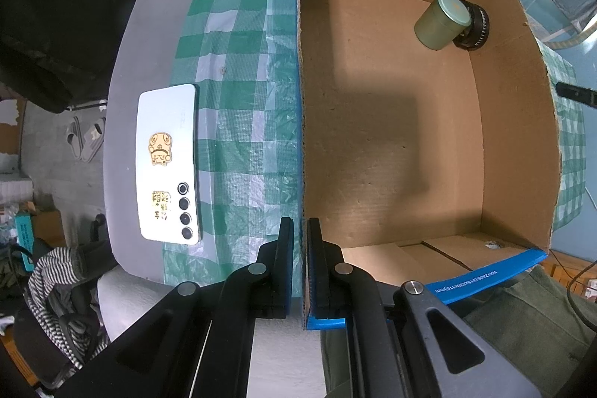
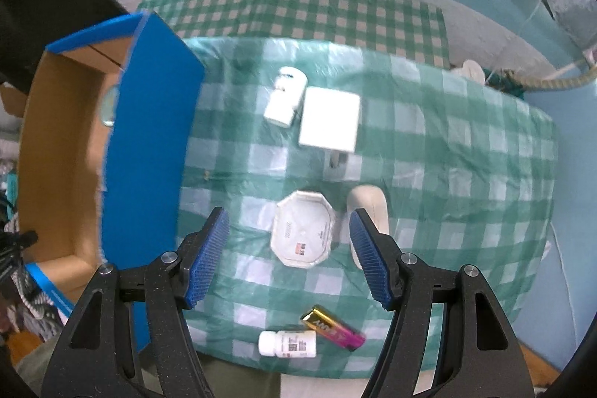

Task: Organize rigid objects
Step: 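Move the right gripper to the white hexagonal box and grasp it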

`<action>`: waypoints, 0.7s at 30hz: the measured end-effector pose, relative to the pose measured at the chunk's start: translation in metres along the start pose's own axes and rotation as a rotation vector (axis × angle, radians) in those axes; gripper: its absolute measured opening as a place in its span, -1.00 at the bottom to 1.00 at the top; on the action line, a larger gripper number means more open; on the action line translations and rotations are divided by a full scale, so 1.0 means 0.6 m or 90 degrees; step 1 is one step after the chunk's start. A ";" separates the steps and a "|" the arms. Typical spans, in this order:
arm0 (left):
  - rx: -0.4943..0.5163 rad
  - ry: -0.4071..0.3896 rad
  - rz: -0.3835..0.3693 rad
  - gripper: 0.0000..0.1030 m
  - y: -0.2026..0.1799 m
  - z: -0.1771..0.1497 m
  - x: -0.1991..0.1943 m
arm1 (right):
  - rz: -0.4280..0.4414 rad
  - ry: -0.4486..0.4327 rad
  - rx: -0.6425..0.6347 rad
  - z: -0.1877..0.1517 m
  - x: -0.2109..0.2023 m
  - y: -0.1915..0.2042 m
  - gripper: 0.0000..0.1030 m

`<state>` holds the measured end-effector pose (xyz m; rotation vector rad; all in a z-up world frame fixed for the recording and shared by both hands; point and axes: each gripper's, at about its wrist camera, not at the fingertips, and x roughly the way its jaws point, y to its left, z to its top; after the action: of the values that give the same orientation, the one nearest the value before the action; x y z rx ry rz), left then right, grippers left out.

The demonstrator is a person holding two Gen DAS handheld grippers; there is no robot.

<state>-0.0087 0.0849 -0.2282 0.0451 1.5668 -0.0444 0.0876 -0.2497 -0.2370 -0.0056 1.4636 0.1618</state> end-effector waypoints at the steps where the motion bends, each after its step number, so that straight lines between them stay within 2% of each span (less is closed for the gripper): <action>1: 0.000 0.001 0.000 -0.87 0.000 0.000 0.000 | 0.000 0.002 0.004 -0.003 0.008 -0.003 0.31; 8: -0.001 0.000 0.001 -0.87 0.000 -0.001 -0.001 | -0.016 0.026 0.026 -0.018 0.056 -0.025 0.31; 21: -0.003 0.000 0.002 -0.87 0.000 -0.002 -0.003 | -0.021 0.056 0.026 -0.031 0.116 -0.022 0.31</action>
<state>-0.0097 0.0852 -0.2262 0.0443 1.5666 -0.0385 0.0776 -0.2573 -0.3091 -0.0039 1.5538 0.1053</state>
